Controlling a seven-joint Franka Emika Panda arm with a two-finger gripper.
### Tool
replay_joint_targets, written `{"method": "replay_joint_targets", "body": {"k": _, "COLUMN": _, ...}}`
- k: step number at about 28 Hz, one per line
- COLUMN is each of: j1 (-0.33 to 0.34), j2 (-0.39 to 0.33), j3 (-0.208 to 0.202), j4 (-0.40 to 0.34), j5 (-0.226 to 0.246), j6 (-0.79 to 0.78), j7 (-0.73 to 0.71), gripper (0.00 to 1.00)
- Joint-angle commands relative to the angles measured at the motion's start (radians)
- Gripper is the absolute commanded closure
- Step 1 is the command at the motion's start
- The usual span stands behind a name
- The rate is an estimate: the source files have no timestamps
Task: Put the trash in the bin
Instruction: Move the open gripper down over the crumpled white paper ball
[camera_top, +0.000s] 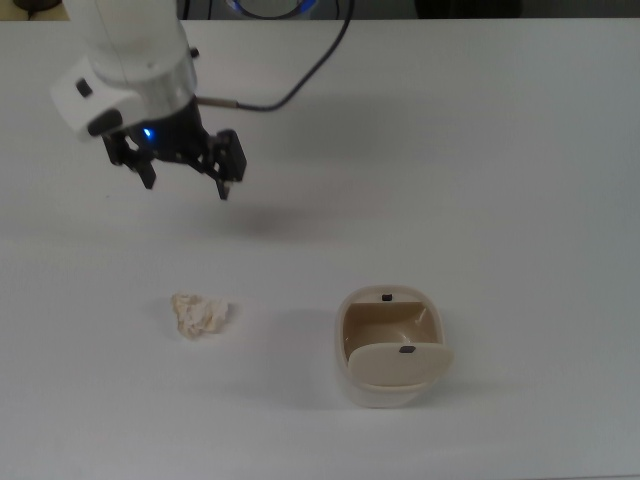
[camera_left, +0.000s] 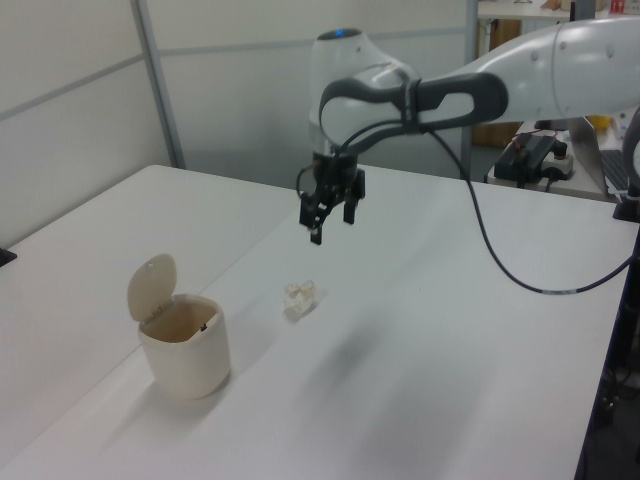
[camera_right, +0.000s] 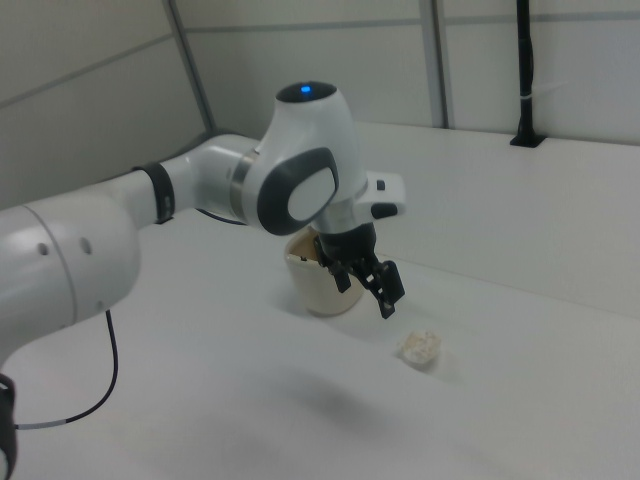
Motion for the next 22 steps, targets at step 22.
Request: {"method": "replay_joint_targets", "body": {"k": 22, "j1": 0.044, "j2": 0.206, "j3": -0.012, "j4": 0.008, "j5": -0.185, "j6": 0.304, "j7": 0.135, "gripper": 0.00}}
